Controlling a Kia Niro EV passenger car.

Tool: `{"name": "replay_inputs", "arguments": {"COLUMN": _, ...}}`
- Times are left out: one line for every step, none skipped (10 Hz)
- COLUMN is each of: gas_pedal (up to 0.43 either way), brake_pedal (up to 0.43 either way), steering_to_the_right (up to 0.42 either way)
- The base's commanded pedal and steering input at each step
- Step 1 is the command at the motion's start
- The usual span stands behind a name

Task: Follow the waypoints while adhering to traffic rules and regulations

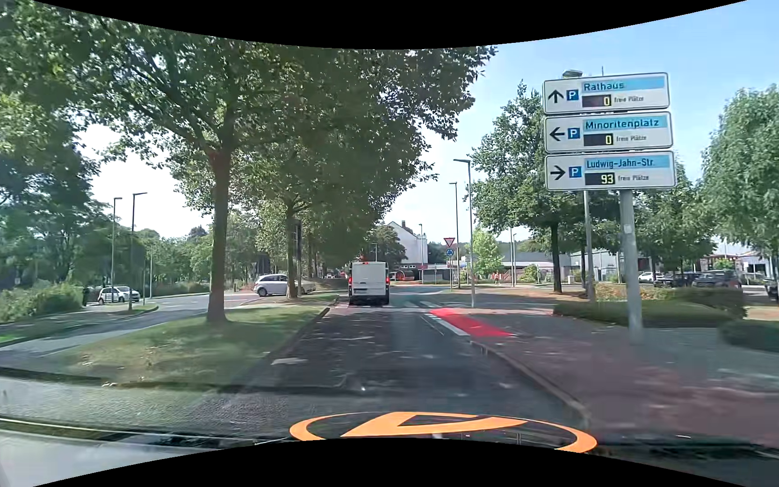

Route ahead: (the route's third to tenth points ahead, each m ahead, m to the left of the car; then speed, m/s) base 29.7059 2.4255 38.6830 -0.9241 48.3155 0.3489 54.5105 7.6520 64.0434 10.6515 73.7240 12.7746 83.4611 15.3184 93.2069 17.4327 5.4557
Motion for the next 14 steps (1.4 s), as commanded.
{"name": "replay_inputs", "arguments": {"gas_pedal": 0.000, "brake_pedal": 0.000, "steering_to_the_right": -0.034}}
{"name": "replay_inputs", "arguments": {"gas_pedal": 0.000, "brake_pedal": 0.018, "steering_to_the_right": -0.034}}
{"name": "replay_inputs", "arguments": {"gas_pedal": 0.000, "brake_pedal": 0.049, "steering_to_the_right": -0.035}}
{"name": "replay_inputs", "arguments": {"gas_pedal": 0.000, "brake_pedal": 0.085, "steering_to_the_right": -0.036}}
{"name": "replay_inputs", "arguments": {"gas_pedal": 0.000, "brake_pedal": 0.122, "steering_to_the_right": -0.039}}
{"name": "replay_inputs", "arguments": {"gas_pedal": 0.000, "brake_pedal": 0.140, "steering_to_the_right": -0.042}}
{"name": "replay_inputs", "arguments": {"gas_pedal": 0.000, "brake_pedal": 0.159, "steering_to_the_right": -0.042}}
{"name": "replay_inputs", "arguments": {"gas_pedal": 0.000, "brake_pedal": 0.165, "steering_to_the_right": -0.042}}
{"name": "replay_inputs", "arguments": {"gas_pedal": 0.000, "brake_pedal": 0.171, "steering_to_the_right": -0.043}}
{"name": "replay_inputs", "arguments": {"gas_pedal": 0.000, "brake_pedal": 0.177, "steering_to_the_right": -0.043}}
{"name": "replay_inputs", "arguments": {"gas_pedal": 0.000, "brake_pedal": 0.189, "steering_to_the_right": -0.043}}
{"name": "replay_inputs", "arguments": {"gas_pedal": 0.000, "brake_pedal": 0.195, "steering_to_the_right": -0.032}}
{"name": "replay_inputs", "arguments": {"gas_pedal": 0.000, "brake_pedal": 0.195, "steering_to_the_right": -0.015}}
{"name": "replay_inputs", "arguments": {"gas_pedal": 0.000, "brake_pedal": 0.195, "steering_to_the_right": -0.008}}
